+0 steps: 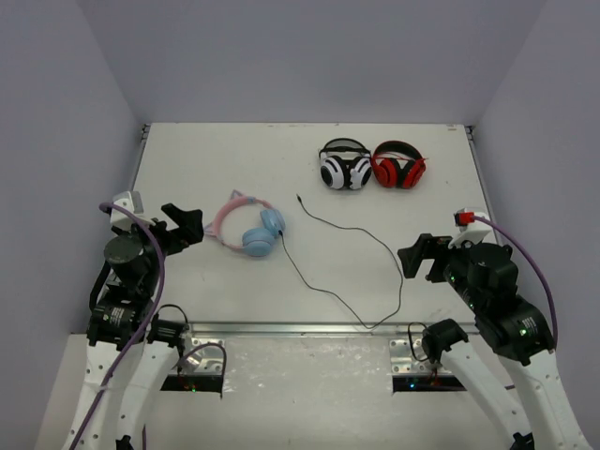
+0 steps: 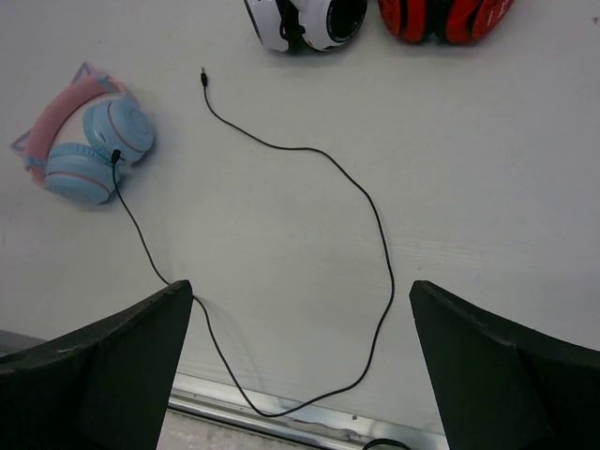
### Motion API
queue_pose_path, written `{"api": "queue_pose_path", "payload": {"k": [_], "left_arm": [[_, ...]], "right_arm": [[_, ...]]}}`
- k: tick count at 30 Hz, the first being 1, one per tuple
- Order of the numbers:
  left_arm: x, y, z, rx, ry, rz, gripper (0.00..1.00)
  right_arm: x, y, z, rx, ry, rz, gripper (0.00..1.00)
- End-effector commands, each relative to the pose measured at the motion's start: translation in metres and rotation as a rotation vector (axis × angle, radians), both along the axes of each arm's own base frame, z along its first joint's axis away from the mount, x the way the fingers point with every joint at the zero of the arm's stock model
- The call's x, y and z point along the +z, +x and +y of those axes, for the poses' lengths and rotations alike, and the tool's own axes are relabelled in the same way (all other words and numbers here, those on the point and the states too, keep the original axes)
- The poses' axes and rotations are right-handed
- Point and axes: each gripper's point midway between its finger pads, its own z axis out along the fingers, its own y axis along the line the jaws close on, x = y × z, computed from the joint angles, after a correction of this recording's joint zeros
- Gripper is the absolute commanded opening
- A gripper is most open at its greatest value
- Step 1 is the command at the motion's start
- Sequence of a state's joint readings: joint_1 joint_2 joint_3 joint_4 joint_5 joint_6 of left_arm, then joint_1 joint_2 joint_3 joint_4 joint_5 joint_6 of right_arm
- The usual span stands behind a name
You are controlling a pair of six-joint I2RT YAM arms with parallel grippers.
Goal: Wrap the headphones
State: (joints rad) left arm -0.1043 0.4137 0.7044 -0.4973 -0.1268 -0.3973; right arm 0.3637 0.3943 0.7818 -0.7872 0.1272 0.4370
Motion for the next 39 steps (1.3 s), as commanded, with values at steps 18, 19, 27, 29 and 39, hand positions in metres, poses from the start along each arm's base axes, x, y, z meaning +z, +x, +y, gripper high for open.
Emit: {"api": "queue_pose_path", "payload": {"k": [18,19,27,29,39], "left_arm": [[-0.041,0.13,-0.018,-0.166,0.245,0.401,1.0],[-0.04,0.144,-0.015,-0.158,0.273,0.434,1.0],[-0.151,0.172,-0.037,-0.38,0.315,0.727,0.98],[-0.179,0.17,-0.036,-0.411,0.337,0.793,0.96],[-0.273,0.157,-0.008,-0.391,0.332,1.005,0.77]], "right_arm": [[0.011,0.011,0.054,0.216,0.158,-0.024,0.99],[0.003,0.011,0.058,0.234,0.164,-0.005,0.99],[-0.033,0.003,0.066,0.307,0.153,0.039,0.99],[-0.036,0.001,0.068,0.321,0.161,0.036,0.99],[-0.018,-0.01,0.073,0.385,0.19,-0.059,0.99]]}}
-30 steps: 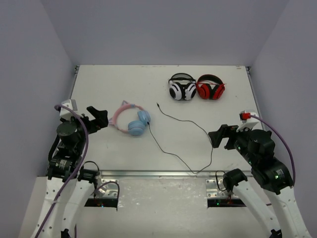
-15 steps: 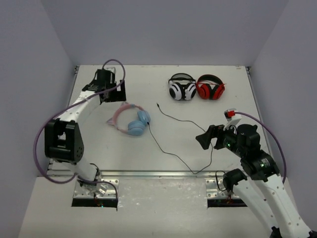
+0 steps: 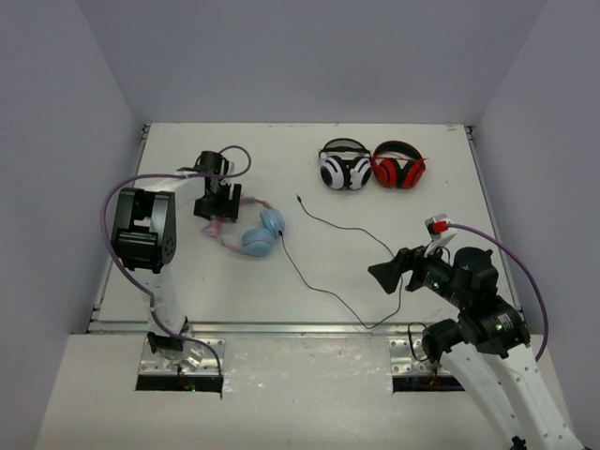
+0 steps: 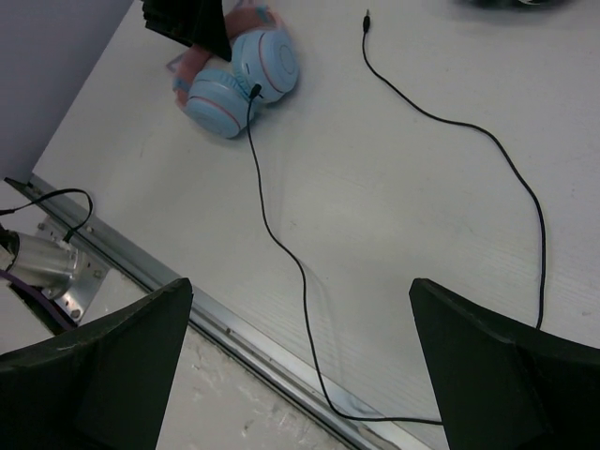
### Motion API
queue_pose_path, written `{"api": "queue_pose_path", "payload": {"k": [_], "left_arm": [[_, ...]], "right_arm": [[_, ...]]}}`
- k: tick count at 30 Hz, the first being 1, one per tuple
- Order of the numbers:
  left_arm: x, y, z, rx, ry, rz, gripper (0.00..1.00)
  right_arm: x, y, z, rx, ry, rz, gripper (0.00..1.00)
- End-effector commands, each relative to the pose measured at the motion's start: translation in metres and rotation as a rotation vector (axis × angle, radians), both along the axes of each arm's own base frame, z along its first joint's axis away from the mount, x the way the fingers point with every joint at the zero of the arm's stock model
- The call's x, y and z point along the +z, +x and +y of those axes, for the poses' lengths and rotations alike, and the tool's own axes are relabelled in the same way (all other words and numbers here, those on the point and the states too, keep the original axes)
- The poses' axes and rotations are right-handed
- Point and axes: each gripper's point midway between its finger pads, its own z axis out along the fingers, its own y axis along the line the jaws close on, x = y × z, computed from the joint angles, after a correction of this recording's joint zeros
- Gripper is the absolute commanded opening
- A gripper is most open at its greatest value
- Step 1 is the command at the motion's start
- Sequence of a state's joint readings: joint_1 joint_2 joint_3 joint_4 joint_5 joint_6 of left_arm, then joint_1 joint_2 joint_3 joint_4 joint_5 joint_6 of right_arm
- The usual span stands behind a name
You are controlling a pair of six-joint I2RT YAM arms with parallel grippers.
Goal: Wrap the headphones
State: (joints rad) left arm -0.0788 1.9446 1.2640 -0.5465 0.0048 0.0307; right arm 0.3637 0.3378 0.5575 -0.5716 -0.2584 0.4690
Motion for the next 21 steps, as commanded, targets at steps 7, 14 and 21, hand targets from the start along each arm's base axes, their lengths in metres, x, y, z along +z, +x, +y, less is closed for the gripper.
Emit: {"api": "queue_pose_path", "payload": {"k": [7,14,21], "left_arm": [[-0.036,-0.011,0.008,-0.006,0.004,0.027,0.14],[-0.022,-0.011,0.003,-0.004,0.079,-0.017,0.0],[0.091,-0.03,0.003,0.121,0.282,-0.251,0.0]], "right_arm": [[0.02,0.002,0.007,0.038,0.037,-0.104,0.99],[0.016,0.004,0.007,0.033,0.038,-0.097,0.99],[0.015,0.0,0.021,0.11,0.081,-0.095,0.99]]}}
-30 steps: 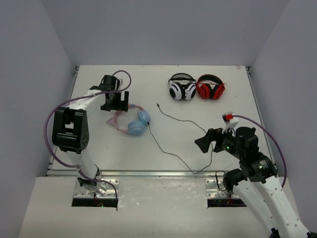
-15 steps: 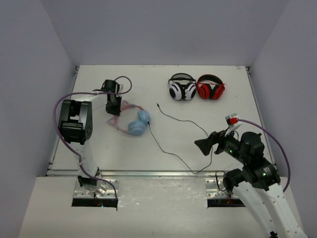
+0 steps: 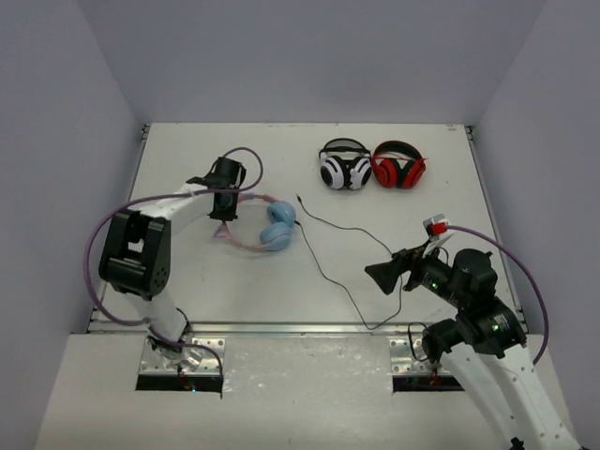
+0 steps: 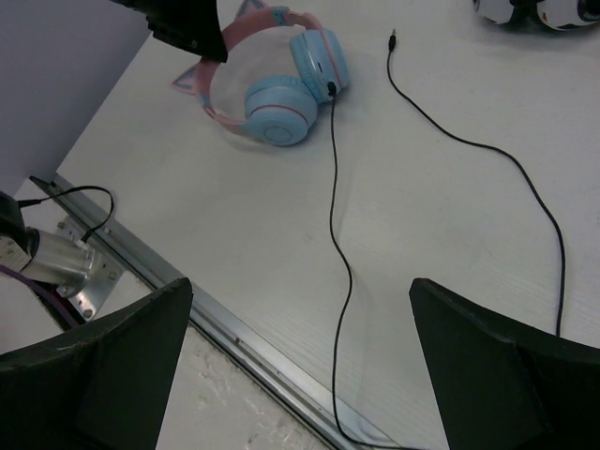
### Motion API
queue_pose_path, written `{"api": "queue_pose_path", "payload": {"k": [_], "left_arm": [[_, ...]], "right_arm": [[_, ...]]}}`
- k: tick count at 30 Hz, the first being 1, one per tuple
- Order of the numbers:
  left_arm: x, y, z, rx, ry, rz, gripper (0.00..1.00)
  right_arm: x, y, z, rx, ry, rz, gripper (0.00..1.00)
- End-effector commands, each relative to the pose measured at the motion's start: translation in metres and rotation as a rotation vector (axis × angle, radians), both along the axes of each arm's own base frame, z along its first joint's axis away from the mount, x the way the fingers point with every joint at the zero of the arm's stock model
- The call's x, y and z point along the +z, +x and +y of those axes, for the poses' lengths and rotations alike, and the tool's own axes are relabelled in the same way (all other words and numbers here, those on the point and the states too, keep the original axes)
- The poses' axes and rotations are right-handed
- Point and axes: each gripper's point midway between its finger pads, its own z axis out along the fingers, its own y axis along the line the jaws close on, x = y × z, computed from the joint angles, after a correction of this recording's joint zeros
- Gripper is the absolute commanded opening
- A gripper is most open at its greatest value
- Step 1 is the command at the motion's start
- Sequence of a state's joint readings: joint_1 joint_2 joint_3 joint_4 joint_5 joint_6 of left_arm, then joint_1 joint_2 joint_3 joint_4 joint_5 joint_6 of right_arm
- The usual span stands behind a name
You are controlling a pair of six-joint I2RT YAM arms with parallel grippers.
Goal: Wrap the headphones
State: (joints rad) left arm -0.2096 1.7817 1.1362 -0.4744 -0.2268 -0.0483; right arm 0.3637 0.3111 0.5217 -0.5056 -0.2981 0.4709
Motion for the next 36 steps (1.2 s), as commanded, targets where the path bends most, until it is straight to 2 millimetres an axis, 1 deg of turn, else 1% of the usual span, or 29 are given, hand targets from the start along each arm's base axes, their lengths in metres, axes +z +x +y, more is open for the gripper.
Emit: {"api": "queue_pose_path", "payload": {"k": [1,2,3,4,5,6,7,8,10,11,12,14,15,17,18,20,22,23,24,25,26,27,28,30,31,32,34,35,36], "left_arm": [[0.096,-0.023,0.011,0.114,0.057,-0.219,0.0],[0.113,-0.026,0.01,0.121,0.022,-0.278,0.0],[0.119,-0.035,0.006,0.111,-0.024,-0.303,0.0],[0.151,-0.044,0.003,0.11,-0.087,-0.409,0.0],[0.163,-0.049,0.001,0.104,-0.12,-0.455,0.0],[0.172,-0.056,-0.005,0.076,-0.171,-0.48,0.0],[0.192,-0.068,-0.007,0.061,-0.219,-0.546,0.0],[0.2,-0.074,-0.017,0.02,-0.277,-0.571,0.0],[0.218,-0.089,-0.022,-0.005,-0.343,-0.633,0.01],[0.222,-0.093,-0.024,-0.018,-0.362,-0.641,0.0],[0.226,-0.098,-0.03,-0.04,-0.394,-0.643,0.0],[0.238,-0.105,-0.035,-0.063,-0.436,-0.673,0.0],[0.244,-0.11,-0.04,-0.088,-0.47,-0.686,0.0],[0.254,-0.114,-0.046,-0.108,-0.511,-0.709,0.0],[0.259,-0.117,-0.05,-0.129,-0.536,-0.722,0.0],[0.267,-0.119,-0.053,-0.135,-0.568,-0.744,0.0],[0.274,-0.121,-0.058,-0.148,-0.6,-0.757,0.0],[0.277,-0.121,-0.059,-0.149,-0.609,-0.761,0.0],[0.282,-0.121,-0.061,-0.157,-0.624,-0.768,0.0],[0.286,-0.122,-0.063,-0.16,-0.638,-0.775,0.0],[0.291,-0.121,-0.061,-0.149,-0.641,-0.791,0.0],[0.299,-0.121,-0.06,-0.136,-0.65,-0.811,0.0],[0.304,-0.12,-0.058,-0.126,-0.652,-0.829,0.0],[0.313,-0.118,-0.053,-0.095,-0.644,-0.853,0.0],[0.317,-0.117,-0.05,-0.077,-0.639,-0.866,0.0],[0.32,-0.116,-0.048,-0.065,-0.64,-0.875,0.0],[0.333,-0.117,-0.047,-0.053,-0.658,-0.914,0.0],[0.335,-0.116,-0.043,-0.033,-0.654,-0.926,0.0],[0.339,-0.115,-0.042,-0.023,-0.653,-0.94,0.0]], "right_arm": [[0.01,-0.001,0.02,0.108,0.063,-0.049,0.99],[0.02,0.0,0.029,0.153,0.107,-0.094,0.99],[0.013,-0.002,0.037,0.203,0.126,-0.088,0.99],[0.009,-0.01,0.048,0.291,0.154,-0.069,0.99],[0.017,-0.007,0.055,0.316,0.197,-0.092,0.99],[0.01,-0.005,0.059,0.333,0.209,-0.067,0.99],[0.01,-0.004,0.063,0.352,0.229,-0.06,0.99],[0.008,0.002,0.07,0.376,0.249,-0.038,0.99],[0.005,0.005,0.078,0.419,0.26,-0.011,0.99],[-0.004,0.014,0.081,0.423,0.235,0.004,0.99],[0.003,0.017,0.085,0.436,0.222,-0.019,0.99],[0.003,0.023,0.09,0.452,0.162,-0.053,0.99],[0.007,0.03,0.097,0.445,0.132,-0.064,0.99],[0.003,0.034,0.103,0.465,0.075,-0.075,0.99],[0.0,0.041,0.11,0.452,0.039,-0.07,0.99],[-0.006,0.044,0.118,0.473,-0.001,-0.075,0.99],[-0.013,0.037,0.133,0.528,-0.004,-0.051,0.98],[-0.011,0.035,0.14,0.547,0.01,-0.068,0.96],[-0.017,0.026,0.148,0.58,0.005,-0.064,0.94],[-0.024,0.026,0.151,0.578,-0.011,-0.058,0.9],[-0.029,0.024,0.152,0.582,-0.015,-0.058,0.77],[-0.034,0.021,0.153,0.58,-0.011,-0.049,0.73],[-0.036,0.018,0.153,0.59,0.0,-0.039,0.71],[-0.045,0.011,0.149,0.588,0.019,-0.031,0.58],[-0.048,0.008,0.145,0.565,0.034,-0.036,0.38],[-0.051,0.006,0.142,0.558,0.042,-0.038,0.27],[-0.049,0.002,0.139,0.544,0.075,-0.05,0.18],[-0.059,-0.003,0.136,0.543,0.073,-0.03,0.15],[-0.061,-0.005,0.134,0.542,0.076,-0.026,0.13]]}}
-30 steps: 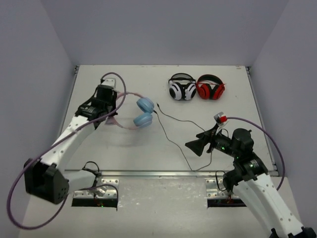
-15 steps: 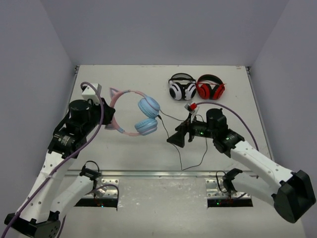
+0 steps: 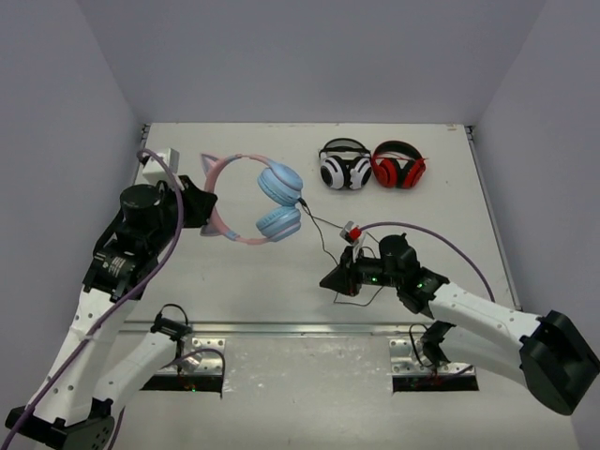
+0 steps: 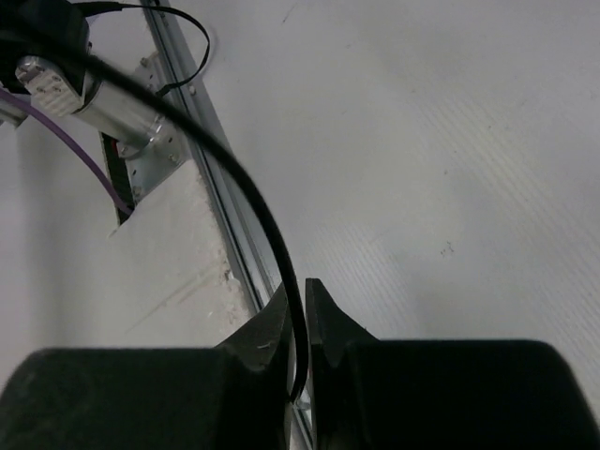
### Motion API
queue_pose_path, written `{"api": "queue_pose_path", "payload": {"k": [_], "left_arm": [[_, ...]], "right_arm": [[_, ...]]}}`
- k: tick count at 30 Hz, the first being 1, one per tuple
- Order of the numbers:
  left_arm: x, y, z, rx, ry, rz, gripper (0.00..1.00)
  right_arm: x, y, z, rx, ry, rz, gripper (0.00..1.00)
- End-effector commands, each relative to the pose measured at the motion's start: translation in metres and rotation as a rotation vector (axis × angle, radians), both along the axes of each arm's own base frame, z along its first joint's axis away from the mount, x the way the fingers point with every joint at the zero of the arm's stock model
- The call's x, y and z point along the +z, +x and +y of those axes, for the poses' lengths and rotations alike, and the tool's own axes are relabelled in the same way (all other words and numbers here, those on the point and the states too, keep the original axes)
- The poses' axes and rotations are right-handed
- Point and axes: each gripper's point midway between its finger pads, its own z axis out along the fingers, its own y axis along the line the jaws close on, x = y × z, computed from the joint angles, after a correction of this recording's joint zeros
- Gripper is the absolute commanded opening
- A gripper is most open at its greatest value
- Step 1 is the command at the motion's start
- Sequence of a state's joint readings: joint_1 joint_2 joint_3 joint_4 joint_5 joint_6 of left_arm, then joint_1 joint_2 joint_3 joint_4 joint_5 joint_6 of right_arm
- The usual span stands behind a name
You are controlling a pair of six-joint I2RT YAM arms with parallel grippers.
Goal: Wrap the headphones
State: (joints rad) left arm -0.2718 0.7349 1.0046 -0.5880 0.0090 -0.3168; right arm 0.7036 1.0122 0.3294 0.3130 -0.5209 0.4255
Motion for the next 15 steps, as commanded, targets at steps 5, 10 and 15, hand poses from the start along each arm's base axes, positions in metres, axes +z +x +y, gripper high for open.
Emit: {"api": "queue_pose_path", "payload": {"k": [5,10,15], "left_arm": [[0.075,0.019,0.004,0.065,-0.097,-0.222,0.0],[0.02,0.049,0.022,0.149,0.088,-0.148,0.01],[-0.027,0.064,0.026,0.135,0.231,-0.037,0.0]], "right_arm": [[0.027,0.009,-0.011,-0.104,0.066,-0.101,0.01],[0.068,0.033,-0.04,-0.268,-0.054,-0.216,0.01],[0.118,0.052,-0.076,-0.412,-0.201,-0.328,0.01]]}}
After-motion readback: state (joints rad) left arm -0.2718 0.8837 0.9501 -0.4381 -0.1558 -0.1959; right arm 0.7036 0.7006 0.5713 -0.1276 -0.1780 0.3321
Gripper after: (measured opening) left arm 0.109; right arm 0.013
